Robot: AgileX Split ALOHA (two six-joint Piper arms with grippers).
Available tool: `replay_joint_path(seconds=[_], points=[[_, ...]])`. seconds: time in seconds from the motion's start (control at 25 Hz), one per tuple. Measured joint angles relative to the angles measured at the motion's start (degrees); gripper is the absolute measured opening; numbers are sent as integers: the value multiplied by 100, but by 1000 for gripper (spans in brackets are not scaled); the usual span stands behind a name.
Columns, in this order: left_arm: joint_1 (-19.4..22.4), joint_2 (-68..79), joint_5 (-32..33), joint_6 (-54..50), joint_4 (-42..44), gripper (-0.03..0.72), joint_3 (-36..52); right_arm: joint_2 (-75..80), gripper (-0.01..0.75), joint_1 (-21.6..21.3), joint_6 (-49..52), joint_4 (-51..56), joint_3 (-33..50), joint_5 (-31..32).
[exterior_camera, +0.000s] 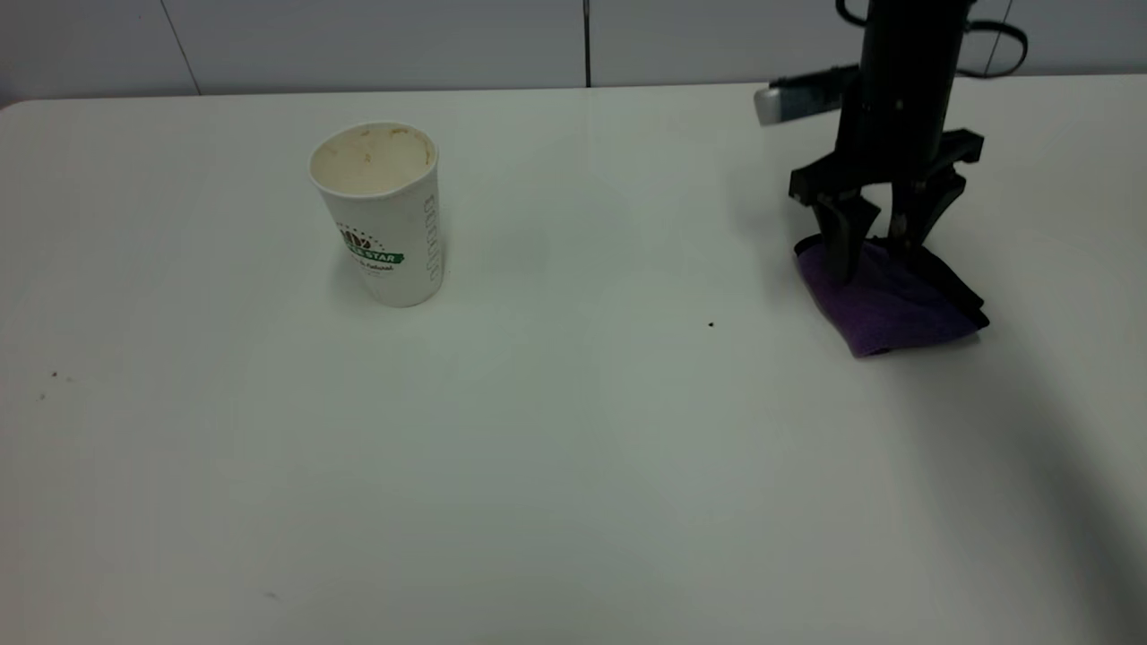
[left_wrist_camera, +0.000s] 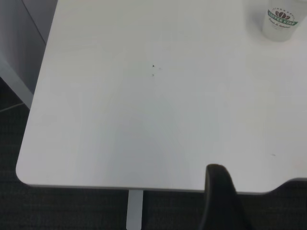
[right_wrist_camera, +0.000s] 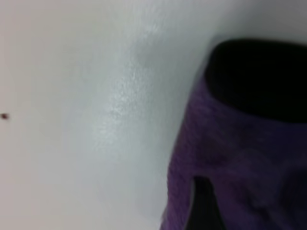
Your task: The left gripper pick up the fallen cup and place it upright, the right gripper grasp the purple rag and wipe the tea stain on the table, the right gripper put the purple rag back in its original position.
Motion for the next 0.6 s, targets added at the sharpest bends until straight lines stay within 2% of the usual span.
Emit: replay_joint_path(seconds=[0.32,0.6], points=[[0,0,0,12,0,462,0,-1835,562,121,176,178,18,70],[0,0,0,12,0,462,0,-3779,562,210,201,290,1078,147]])
